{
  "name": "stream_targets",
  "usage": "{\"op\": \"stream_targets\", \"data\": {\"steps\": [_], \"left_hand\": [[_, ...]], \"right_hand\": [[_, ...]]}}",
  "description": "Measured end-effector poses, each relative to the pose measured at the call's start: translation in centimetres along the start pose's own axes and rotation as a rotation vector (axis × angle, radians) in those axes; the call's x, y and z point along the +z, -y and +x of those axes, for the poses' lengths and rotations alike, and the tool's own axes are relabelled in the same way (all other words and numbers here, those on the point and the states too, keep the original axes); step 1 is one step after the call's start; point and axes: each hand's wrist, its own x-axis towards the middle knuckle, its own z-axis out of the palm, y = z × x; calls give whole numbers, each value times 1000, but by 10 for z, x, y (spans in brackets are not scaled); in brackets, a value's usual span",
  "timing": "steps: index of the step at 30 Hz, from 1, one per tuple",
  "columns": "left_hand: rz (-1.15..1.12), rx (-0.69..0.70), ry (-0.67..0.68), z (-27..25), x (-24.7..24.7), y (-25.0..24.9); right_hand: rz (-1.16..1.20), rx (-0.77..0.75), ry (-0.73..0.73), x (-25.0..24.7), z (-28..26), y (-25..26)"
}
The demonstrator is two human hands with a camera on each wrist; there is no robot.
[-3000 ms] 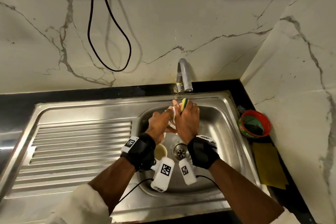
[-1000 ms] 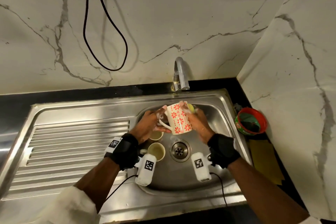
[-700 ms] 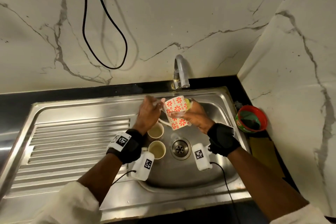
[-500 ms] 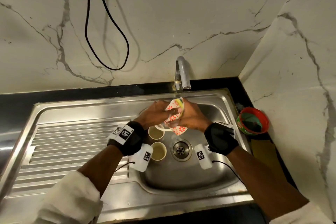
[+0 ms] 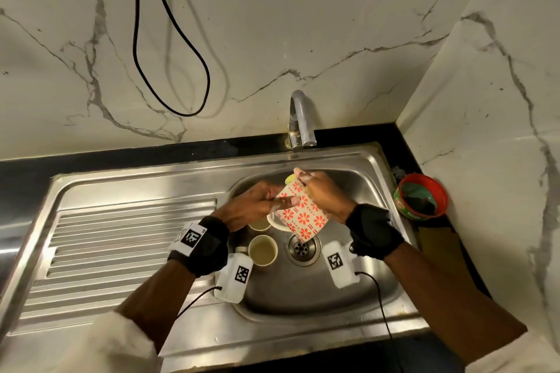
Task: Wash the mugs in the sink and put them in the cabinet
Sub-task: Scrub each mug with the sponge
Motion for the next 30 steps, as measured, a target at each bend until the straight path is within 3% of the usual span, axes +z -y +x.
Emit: {"op": "stream_targets", "data": {"steps": [2,3,4,5,6,10,13,15,17,20,21,23,24,26,28,30], "left_hand": [[-27,28,-44,1,-2,1],[-29,35,-57,2,-4,2],[-23,37,-57,2,-5,4],[-22,32,-43,1,-5,5],[-22,24,-30,-1,-4,5],[-134,2,-3,-6,0,2],[-180,8,-80,-1,-5,-4],[-259,-5,-145,4,-11,0],[-368,-18,-217,10,-13,7],[-548,-87,-318,16,-10,13],[-578,-98,-344,18,-8,14],[-622,-109,-381,19,-4,16],[-649,-124,-402,20,-1,19],[-712,-157,-441,19,3,25],[-771,-159,-454,19,9,30],[-820,-123,-442,19,16,32]], "right_hand": [[-252,-320,-218,13,-4,-6],[-349,-495,-262,20,-9,-7],[-393,-575,-275,24,-9,-11],[-369,-545,-255,21,-7,-14],[-273,-413,-199,14,-1,-18],[475,301,259,-9,-4,-8],[714,358,239,-14,-11,3],[580,249,97,-14,-9,10],[324,38,-176,-6,-4,16],[-212,-427,-597,25,-9,13],[-423,-600,-669,33,-11,6],[-637,-813,-631,39,-8,-13],[-591,-795,-582,40,-8,-19],[-230,-616,-528,40,-11,-18],[135,-415,-618,46,-4,-9],[246,-168,-676,40,16,-4]]}}
